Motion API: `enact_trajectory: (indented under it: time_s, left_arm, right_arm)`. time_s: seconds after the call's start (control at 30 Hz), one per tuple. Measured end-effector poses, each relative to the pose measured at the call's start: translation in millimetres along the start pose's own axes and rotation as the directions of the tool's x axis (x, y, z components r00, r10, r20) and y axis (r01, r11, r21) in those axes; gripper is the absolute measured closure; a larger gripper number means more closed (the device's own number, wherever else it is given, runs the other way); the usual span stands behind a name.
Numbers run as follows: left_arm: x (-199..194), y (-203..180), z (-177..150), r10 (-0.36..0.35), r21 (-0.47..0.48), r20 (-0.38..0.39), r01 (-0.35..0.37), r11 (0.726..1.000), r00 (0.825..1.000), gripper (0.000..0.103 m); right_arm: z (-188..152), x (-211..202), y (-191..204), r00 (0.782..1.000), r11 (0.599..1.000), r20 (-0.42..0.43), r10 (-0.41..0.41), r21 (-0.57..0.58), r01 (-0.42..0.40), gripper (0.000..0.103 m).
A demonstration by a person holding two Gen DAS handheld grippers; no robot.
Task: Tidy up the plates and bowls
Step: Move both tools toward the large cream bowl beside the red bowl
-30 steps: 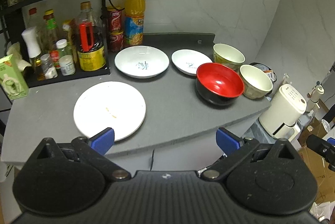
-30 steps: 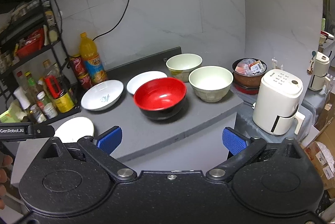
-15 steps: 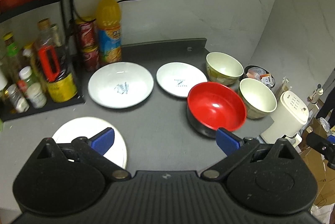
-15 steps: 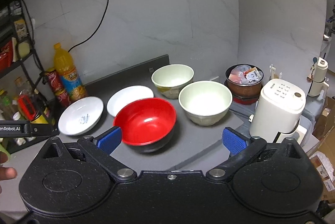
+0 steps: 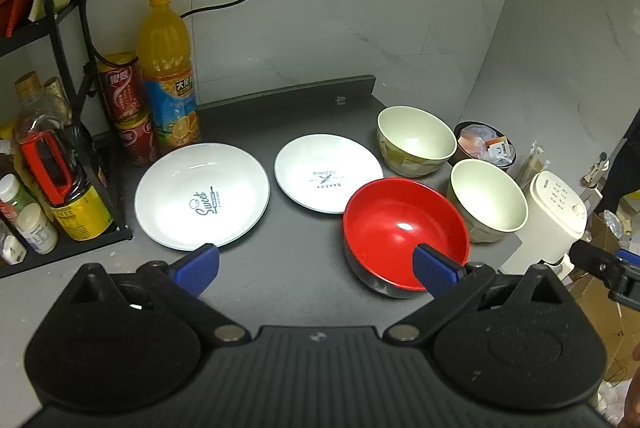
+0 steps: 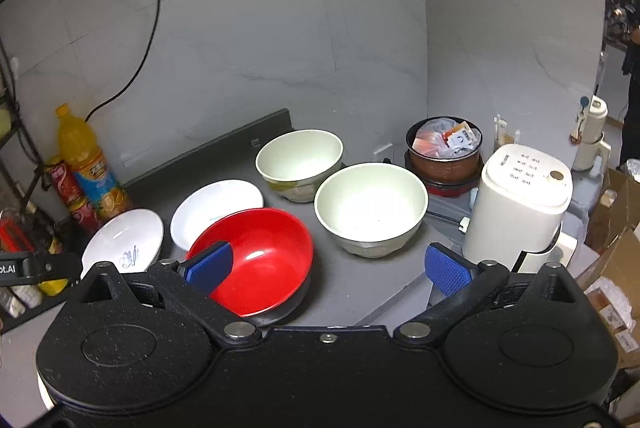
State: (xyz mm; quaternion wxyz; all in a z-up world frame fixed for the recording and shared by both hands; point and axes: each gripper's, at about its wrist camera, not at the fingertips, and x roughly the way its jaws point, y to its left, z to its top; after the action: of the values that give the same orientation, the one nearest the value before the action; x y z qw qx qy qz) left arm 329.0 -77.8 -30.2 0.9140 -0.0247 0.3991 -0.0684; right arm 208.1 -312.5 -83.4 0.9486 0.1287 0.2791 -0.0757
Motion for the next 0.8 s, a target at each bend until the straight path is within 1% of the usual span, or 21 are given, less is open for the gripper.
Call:
enact_trajectory:
  time_s: [0.17, 0.37, 0.5, 0.6, 0.8]
  left_arm:
    - [10, -3, 9, -0.015, -0.018, -0.008, 0.015, 1.000, 1.000, 0.001]
    - [30, -17, 22, -0.013, -0.015, -0.015, 0.013, 1.000, 1.000, 0.001]
    - [45, -30, 34, -0.020, -0.029, -0.026, 0.019, 0.999, 0.999, 0.001]
    - [57, -43, 42, -0.023, -0.008, -0.023, 0.023, 1.000, 0.999, 0.001]
    - [82, -69, 56, -0.033, -0.009, -0.040, 0.033, 0.999, 0.999, 0.002]
  right_arm:
    - [5, 15, -13, 1.000, 1.000, -0.016, -0.021, 0.018, 0.021, 0.000]
    - [13, 39, -32, 0.999, 0.999, -0.043, -0.023, 0.039, 0.025, 0.000]
    - [21, 55, -44, 0.999, 0.999, -0.051, -0.011, 0.038, 0.013, 0.000]
    - [26, 69, -54, 0.997, 0.998, -0.071, -0.006, 0.060, 0.010, 0.000]
    - [38, 100, -73, 0.994, 0.997, -0.111, 0.020, 0.076, -0.011, 0.001]
